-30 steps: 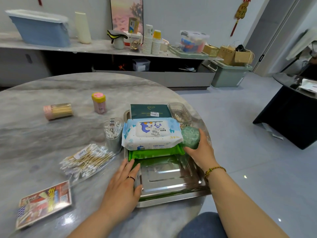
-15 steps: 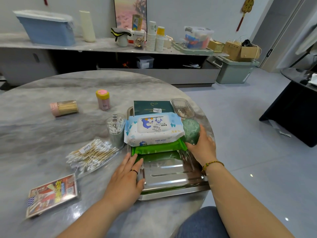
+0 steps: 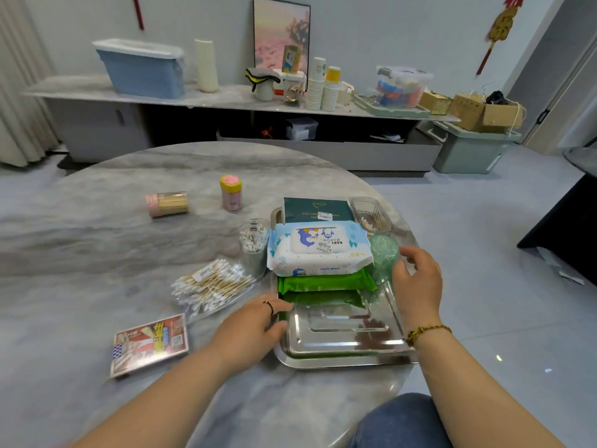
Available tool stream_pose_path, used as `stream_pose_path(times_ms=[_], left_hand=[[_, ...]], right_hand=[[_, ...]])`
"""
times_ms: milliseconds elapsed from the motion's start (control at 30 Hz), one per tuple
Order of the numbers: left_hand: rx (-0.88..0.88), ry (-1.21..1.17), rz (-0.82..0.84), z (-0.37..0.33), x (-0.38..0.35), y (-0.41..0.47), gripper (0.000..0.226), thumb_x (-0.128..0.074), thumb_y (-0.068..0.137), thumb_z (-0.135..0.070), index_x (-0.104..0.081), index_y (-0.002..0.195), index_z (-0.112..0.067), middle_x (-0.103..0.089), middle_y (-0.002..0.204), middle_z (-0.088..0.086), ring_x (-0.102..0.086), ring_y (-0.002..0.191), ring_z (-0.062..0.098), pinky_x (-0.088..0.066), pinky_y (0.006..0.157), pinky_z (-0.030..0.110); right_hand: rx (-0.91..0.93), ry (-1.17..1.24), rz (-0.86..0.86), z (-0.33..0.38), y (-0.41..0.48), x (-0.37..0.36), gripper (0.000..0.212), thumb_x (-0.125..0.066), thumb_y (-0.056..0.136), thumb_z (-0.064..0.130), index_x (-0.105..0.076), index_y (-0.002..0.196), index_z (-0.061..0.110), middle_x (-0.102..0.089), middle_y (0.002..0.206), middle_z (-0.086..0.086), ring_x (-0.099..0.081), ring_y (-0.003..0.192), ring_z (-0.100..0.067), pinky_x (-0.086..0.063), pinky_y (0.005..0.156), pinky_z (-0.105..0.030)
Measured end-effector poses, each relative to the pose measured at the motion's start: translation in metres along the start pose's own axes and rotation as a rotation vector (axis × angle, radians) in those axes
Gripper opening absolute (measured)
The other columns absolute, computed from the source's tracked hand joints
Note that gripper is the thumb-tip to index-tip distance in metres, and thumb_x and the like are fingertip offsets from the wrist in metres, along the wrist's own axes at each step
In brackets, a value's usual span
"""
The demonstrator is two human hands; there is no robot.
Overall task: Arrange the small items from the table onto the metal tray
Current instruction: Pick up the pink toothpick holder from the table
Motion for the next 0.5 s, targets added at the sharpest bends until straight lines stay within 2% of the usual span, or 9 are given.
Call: stream_pose_path(times_ms=[133,200,233,367,467,500], left_hand=[[-0.017,-0.046,-0.186,0.008,0.049,-0.013,0.028,-0.050,0.088,-0.018,-0.060,0.113,-0.026,-0.057,0.128,-0.004,-0.047,0.120,0.011,-0.029,0.093,0.015],[0.009,-0.052,-0.285,0.021,0.074,-0.024,0.025,-0.052,0.087,-0.013,-0.064,0.108,-0.022,-0.060,0.123,0.000,-0.050,0.118,0.015,-0.028,0.087,0.012],[0.044,-0.072,-0.323,0.033,0.085,-0.030,0.025,-0.054,0.086,-0.011,-0.065,0.106,-0.020,-0.061,0.122,0.002,-0.050,0.118,0.018,-0.030,0.088,0.015],[0.245,-0.065,-0.388,0.101,0.119,-0.054,0.025,-0.053,0.086,-0.009,-0.063,0.108,-0.016,-0.058,0.126,0.010,-0.049,0.120,0.026,-0.037,0.096,0.031],[0.389,-0.040,-0.436,0.139,0.143,-0.057,0.031,-0.052,0.087,-0.011,-0.057,0.117,-0.014,-0.055,0.128,0.016,-0.051,0.113,0.033,-0.039,0.093,0.035],[0.389,-0.020,-0.434,0.145,0.150,-0.053,0.033,-0.052,0.087,-0.012,-0.055,0.119,-0.013,-0.055,0.129,0.016,-0.051,0.114,0.033,-0.039,0.094,0.035]], right_hand=[[0.117,0.037,0.053,0.043,-0.011,-0.015,0.020,-0.049,0.085,-0.001,-0.060,0.102,0.001,-0.061,0.108,-0.017,-0.052,0.098,-0.023,-0.042,0.076,-0.022],[0.155,0.066,0.097,0.067,-0.021,-0.028,0.019,-0.049,0.085,0.000,-0.059,0.101,0.003,-0.059,0.107,-0.015,-0.048,0.095,-0.016,-0.048,0.073,-0.025],[0.179,0.078,0.121,0.080,-0.027,-0.036,0.019,-0.049,0.085,0.000,-0.059,0.101,0.004,-0.058,0.106,-0.014,-0.048,0.094,-0.016,-0.049,0.076,-0.030],[0.339,0.091,0.225,0.143,-0.052,-0.082,0.019,-0.050,0.082,-0.005,-0.060,0.098,-0.004,-0.062,0.102,-0.020,-0.054,0.097,-0.031,-0.041,0.086,-0.034],[0.406,0.057,0.338,0.183,-0.065,-0.126,0.020,-0.052,0.082,-0.002,-0.060,0.100,-0.003,-0.062,0.105,-0.020,-0.054,0.099,-0.031,-0.037,0.083,-0.024],[0.423,0.051,0.373,0.195,-0.068,-0.141,0.021,-0.052,0.081,-0.001,-0.060,0.101,-0.002,-0.062,0.106,-0.019,-0.054,0.099,-0.030,-0.035,0.080,-0.021]])
Point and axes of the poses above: each hand's wrist, its own y-axis towards the middle knuckle, its own x-axis out of the back of the hand, z = x × y, the point moved 8 cm from there along y, towards the middle knuckle
